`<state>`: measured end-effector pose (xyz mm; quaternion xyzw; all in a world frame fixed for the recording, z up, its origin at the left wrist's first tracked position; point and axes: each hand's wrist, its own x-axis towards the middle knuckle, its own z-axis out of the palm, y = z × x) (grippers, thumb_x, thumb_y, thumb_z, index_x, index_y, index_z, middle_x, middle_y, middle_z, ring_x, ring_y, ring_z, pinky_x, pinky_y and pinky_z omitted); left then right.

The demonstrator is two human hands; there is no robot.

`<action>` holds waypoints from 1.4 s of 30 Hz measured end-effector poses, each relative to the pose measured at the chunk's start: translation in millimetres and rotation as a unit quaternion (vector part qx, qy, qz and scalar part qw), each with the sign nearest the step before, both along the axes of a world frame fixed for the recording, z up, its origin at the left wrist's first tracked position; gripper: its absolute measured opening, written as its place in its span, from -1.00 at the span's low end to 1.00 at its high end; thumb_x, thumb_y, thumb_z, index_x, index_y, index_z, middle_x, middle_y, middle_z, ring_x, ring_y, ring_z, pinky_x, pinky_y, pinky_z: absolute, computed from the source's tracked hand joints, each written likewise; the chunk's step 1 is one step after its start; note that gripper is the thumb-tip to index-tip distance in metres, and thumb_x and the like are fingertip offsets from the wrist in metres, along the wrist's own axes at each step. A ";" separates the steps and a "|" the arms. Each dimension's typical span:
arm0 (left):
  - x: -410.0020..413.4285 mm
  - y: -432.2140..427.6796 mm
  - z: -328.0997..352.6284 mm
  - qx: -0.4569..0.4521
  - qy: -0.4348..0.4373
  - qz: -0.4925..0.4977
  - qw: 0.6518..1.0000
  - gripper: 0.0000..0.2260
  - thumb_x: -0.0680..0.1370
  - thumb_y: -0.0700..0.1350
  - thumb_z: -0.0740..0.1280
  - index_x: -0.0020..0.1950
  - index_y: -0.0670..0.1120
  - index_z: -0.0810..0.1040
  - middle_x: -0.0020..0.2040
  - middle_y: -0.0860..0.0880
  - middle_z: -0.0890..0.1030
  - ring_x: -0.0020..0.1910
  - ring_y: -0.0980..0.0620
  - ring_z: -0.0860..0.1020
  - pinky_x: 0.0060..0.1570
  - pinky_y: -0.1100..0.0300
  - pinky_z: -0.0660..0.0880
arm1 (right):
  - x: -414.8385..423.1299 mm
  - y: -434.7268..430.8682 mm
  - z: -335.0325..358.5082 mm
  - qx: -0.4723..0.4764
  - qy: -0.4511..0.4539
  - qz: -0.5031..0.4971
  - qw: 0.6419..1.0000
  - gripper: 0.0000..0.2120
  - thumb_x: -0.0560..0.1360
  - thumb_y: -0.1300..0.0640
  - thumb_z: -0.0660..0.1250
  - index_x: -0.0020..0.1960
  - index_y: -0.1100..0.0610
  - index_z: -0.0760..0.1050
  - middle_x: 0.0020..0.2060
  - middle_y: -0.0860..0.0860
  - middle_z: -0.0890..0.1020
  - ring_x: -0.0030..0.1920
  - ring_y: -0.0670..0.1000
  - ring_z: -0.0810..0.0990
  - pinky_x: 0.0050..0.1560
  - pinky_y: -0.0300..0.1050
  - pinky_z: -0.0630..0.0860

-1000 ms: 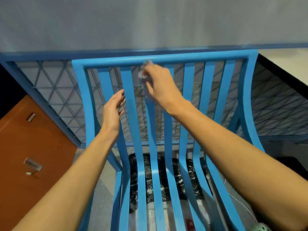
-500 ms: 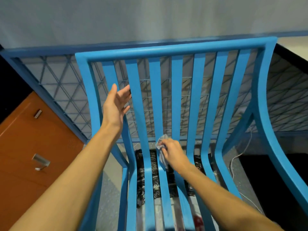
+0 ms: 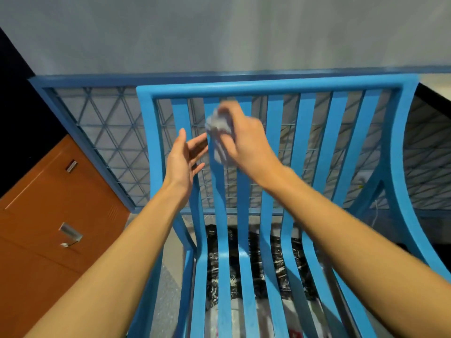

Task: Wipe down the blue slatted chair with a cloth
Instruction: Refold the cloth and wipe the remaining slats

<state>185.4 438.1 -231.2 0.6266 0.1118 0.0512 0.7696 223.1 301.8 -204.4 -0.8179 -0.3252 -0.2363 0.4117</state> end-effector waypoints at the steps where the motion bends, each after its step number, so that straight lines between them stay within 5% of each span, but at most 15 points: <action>1: -0.2 -0.1 -0.9 -0.008 0.002 0.002 1.000 -0.48 0.63 0.21 -0.07 0.25 -0.04 0.55 0.26 0.03 0.58 0.25 0.12 0.50 0.33 0.02 0.31 | 11.2 8.8 16.5 0.008 -0.019 -0.004 1.000 -0.75 0.49 0.26 0.31 0.15 0.30 0.44 -0.19 0.12 0.63 -0.22 0.07 0.54 -0.22 -0.22 0.36; 4: 0.2 0.8 -3.5 -0.022 0.000 0.000 1.000 -0.47 0.63 0.22 -0.08 0.23 -0.05 0.55 0.27 0.00 0.57 0.25 0.11 0.50 0.34 0.01 0.31 | 30.0 23.0 20.0 -0.016 -0.047 -0.010 0.999 -0.81 0.48 0.22 0.32 0.04 0.30 0.48 -0.17 0.16 0.64 -0.14 0.20 0.58 -0.15 0.01 0.45; 7: -0.1 4.4 -6.1 -0.023 -0.003 0.000 1.000 -0.45 0.63 0.23 -0.09 0.20 -0.04 0.57 0.18 0.04 0.62 0.22 0.12 0.52 0.30 0.02 0.34 | 17.3 17.4 -33.1 -0.032 0.006 0.004 0.999 -0.90 0.48 0.27 0.31 -0.01 0.26 0.48 -0.15 0.13 0.62 -0.14 0.12 0.58 -0.13 0.10 0.51; 11: -3.9 2.9 -14.9 -0.002 0.003 -0.011 1.000 -0.44 0.64 0.22 -0.11 0.26 -0.03 0.57 0.23 0.06 0.61 0.25 0.15 0.51 0.35 0.02 0.30 | -8.2 3.7 -90.6 -0.103 0.086 0.009 0.991 -0.88 0.49 0.28 0.33 0.02 0.20 0.49 -0.15 0.10 0.62 -0.16 0.14 0.58 -0.15 0.08 0.52; 18: -6.2 -3.1 -25.7 -0.019 0.011 -0.005 1.000 -0.42 0.63 0.24 -0.12 0.37 -0.03 0.49 0.32 0.05 0.54 0.31 0.16 0.46 0.37 0.01 0.24 | 36.1 18.0 10.6 -0.004 -0.049 -0.048 0.998 -0.82 0.40 0.27 0.33 -0.01 0.26 0.56 -0.18 0.13 0.68 -0.12 0.19 0.63 -0.12 0.00 0.47; 24: -10.1 -7.6 -42.8 -0.048 0.015 0.011 0.999 -0.41 0.63 0.24 -0.14 0.38 -0.02 0.49 0.34 0.05 0.53 0.35 0.13 0.43 0.33 0.05 0.25 | 8.0 2.6 -84.1 -0.057 0.049 -0.020 0.997 -0.83 0.44 0.29 0.35 0.03 0.20 0.54 -0.14 0.10 0.67 -0.10 0.15 0.62 -0.12 0.07 0.52; 30: -23.6 -17.2 -82.1 0.002 0.055 0.077 0.996 -0.46 0.67 0.13 -0.10 0.23 -0.11 0.59 0.20 0.00 0.62 0.17 0.12 0.57 0.24 0.14 0.33 | -18.7 -3.2 -169.3 -0.071 0.138 -0.015 0.988 -0.81 0.44 0.28 0.40 0.05 0.15 0.57 -0.11 0.11 0.69 -0.09 0.17 0.65 -0.12 0.05 0.57; 34: -34.9 -20.0 -109.7 -0.014 0.092 0.159 0.983 -0.46 0.68 0.10 -0.05 0.03 -0.17 0.64 -0.02 -0.05 0.69 -0.11 0.11 0.65 -0.08 0.27 0.43 | -31.9 -4.8 -212.9 -0.119 0.190 -0.013 0.974 -0.81 0.45 0.28 0.37 0.04 0.12 0.56 -0.16 0.10 0.67 -0.14 0.15 0.62 -0.15 0.00 0.55; 39: -37.3 -11.9 -135.0 -0.035 0.120 0.275 0.953 -0.58 0.67 0.04 0.04 -0.17 -0.08 0.60 -0.33 0.00 0.54 -0.44 0.12 0.45 -0.31 0.21 0.29 | -65.3 -5.8 -262.6 -0.331 0.306 -0.034 0.892 -0.84 0.49 0.37 0.20 0.01 0.20 0.46 -0.23 0.14 0.52 -0.17 0.24 0.55 -0.13 0.13 0.55; 42: -36.7 -8.6 -140.1 -0.027 0.104 0.307 0.946 -0.71 0.63 0.02 0.11 -0.17 0.00 0.54 -0.30 0.02 0.44 -0.36 0.05 0.38 -0.25 0.12 0.29 | -57.2 6.7 -217.5 -0.282 0.305 -0.011 0.910 -0.85 0.51 0.31 0.21 0.05 0.20 0.48 -0.18 0.17 0.53 -0.13 0.26 0.55 -0.12 0.10 0.54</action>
